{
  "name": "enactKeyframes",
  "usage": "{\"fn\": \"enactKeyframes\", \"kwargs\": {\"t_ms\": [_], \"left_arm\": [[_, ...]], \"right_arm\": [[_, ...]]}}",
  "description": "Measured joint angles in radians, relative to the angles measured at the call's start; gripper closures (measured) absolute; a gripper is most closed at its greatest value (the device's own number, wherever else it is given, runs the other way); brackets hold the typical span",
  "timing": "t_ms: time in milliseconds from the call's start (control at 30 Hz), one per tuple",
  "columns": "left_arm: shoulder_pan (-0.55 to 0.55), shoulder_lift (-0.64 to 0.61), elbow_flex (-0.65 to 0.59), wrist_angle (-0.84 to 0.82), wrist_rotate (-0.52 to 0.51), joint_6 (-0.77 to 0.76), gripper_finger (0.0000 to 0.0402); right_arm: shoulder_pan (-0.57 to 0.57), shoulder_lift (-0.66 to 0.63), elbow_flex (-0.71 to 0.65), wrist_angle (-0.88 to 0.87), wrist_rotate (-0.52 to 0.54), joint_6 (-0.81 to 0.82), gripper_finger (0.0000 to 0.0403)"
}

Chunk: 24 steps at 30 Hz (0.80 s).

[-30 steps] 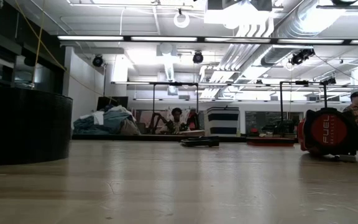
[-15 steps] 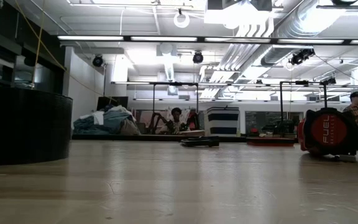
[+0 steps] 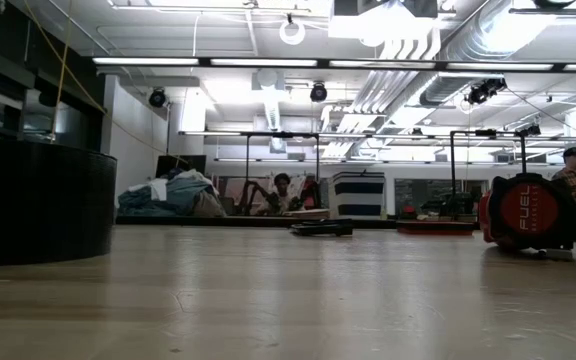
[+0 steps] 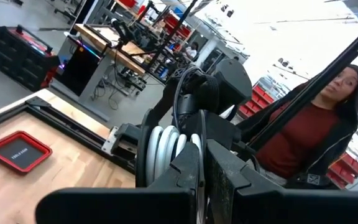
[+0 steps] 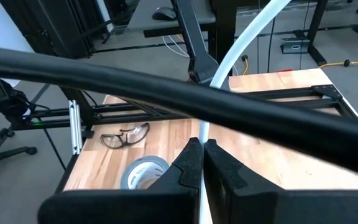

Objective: Coil cords
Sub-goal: Coil the white wire onto the black spool

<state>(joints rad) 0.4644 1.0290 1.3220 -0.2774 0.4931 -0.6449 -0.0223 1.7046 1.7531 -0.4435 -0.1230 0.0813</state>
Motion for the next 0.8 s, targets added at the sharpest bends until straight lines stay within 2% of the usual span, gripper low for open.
{"fn": "enactKeyframes", "kwargs": {"t_ms": [267,633,800], "left_arm": [[0.0,0.0,0.0,-0.001,0.059,-0.061,0.0397],[0.007,-0.002,0.0,0.001,0.052,-0.089,0.0397],[0.019,0.006,-0.001,0.087,0.054,-0.179,0.0397]], "right_arm": [[0.012,0.0,0.0,-0.001,-0.003,0.019,0.0403],[0.026,0.0,0.0,-0.001,-0.014,0.042,0.0403],[0.039,0.018,0.001,0.03,-0.005,0.042,0.0403]]}}
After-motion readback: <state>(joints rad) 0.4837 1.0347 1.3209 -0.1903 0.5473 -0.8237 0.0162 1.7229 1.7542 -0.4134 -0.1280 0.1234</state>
